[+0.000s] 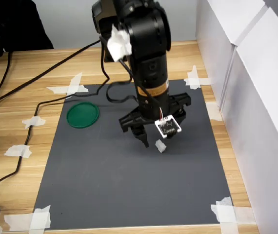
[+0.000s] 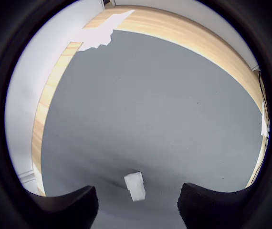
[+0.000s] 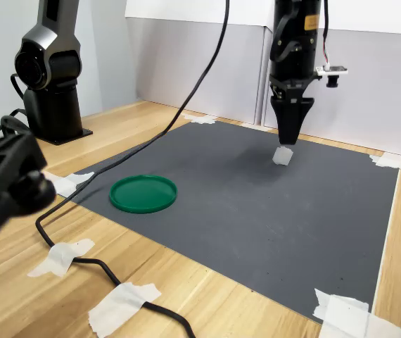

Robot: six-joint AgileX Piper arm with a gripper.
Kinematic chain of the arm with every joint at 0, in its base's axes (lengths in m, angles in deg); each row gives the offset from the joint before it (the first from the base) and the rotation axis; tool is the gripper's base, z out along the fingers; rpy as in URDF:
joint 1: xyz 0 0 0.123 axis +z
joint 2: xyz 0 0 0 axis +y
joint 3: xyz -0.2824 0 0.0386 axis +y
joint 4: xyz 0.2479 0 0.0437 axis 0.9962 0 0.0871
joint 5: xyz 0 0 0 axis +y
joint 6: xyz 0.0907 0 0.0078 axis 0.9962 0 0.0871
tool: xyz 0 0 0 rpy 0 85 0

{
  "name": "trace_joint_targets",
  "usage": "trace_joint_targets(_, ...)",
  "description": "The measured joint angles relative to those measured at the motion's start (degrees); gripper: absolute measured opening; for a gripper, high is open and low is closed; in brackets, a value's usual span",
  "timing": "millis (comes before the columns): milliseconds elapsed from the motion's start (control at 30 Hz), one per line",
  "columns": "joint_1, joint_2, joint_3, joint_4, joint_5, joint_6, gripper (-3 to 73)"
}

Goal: Grasp a white terminal and put it on the green lid.

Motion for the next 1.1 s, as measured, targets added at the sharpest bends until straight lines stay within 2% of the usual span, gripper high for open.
trace_joint_targets(467,0.0,4.6,-0.8,1.1,-0.2,-0.3,71.6)
trace_joint_targets(567,0.0,5.1,-0.8,1.4,-0.2,-0.7,68.7)
trace_joint_targets(733,0.0,5.4,-0.8,1.5,-0.2,-1.3,53.2)
trace_joint_targets(1000,0.0,5.4,-0.8,1.5,-1.5,-1.3,10.7)
trace_joint_targets(1100,0.0,5.3,-0.8,1.5,-1.2,-1.3,9.0)
